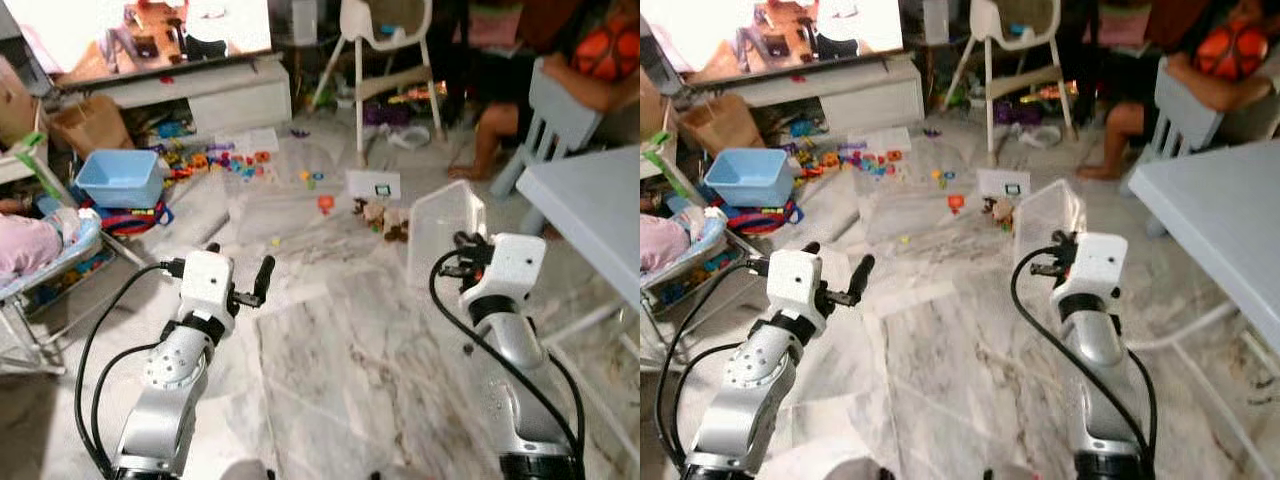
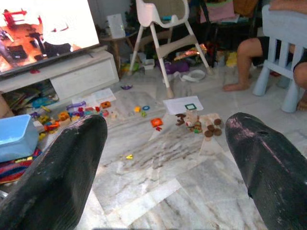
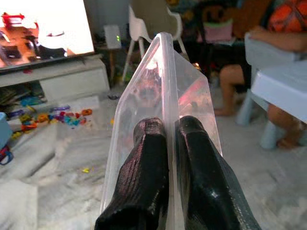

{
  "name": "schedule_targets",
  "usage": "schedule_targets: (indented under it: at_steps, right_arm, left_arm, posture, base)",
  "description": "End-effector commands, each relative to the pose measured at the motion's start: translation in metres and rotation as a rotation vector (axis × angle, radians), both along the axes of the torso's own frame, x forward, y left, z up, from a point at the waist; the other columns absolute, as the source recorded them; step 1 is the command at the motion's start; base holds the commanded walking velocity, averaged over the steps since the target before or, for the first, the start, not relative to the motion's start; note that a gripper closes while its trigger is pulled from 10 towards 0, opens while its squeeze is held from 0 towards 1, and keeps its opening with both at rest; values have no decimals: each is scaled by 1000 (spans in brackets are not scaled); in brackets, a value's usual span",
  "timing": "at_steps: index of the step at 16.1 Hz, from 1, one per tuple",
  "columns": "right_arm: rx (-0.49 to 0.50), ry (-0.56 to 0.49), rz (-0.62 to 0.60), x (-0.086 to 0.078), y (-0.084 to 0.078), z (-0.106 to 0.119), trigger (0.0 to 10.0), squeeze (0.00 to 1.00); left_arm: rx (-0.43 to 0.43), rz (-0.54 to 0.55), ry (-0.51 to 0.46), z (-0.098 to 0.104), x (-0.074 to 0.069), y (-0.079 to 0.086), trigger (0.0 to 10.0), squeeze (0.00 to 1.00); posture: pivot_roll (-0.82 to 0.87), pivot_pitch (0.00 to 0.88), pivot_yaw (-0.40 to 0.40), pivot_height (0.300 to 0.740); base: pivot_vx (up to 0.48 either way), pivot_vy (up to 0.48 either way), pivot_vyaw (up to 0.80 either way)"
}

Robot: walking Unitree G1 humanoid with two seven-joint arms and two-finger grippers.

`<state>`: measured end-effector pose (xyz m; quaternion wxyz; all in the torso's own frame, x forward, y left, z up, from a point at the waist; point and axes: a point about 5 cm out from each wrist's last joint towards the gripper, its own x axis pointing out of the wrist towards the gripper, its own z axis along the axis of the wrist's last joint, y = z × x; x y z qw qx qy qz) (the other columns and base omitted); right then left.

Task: Restocking fridge

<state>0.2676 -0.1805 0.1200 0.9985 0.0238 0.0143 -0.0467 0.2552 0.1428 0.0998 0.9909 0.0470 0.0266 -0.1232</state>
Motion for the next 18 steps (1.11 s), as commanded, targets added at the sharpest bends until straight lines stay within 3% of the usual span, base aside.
schedule_targets:
  at_steps: [1, 6, 13, 18]
  right_arm:
    - [2, -3, 1, 2, 0, 1, 10000, 0]
    - [-34, 24, 15, -1, -5, -4, 10000, 0]
    - [-56, 23, 75, 17, -5, -2, 10000, 0]
    - [-9, 35, 46, 7, -11, -9, 10000, 0]
  left_arm:
    - [2, 16, 1, 2, -1, 5, 10000, 0]
    - [-11, 73, 16, -2, -3, 16, 10000, 0]
    - [-10, 154, 14, -9, -17, 25, 10000, 0]
    - [38, 177, 23, -13, -27, 39, 10000, 0]
  posture:
    - [-25, 0, 20, 740]
    - [-21, 0, -7, 740]
    - [35, 0, -80, 740]
    - [42, 0, -67, 740]
  base:
    - [0, 0, 0]
    - [0, 0, 0]
    - [0, 0, 0]
    - [0, 0, 0]
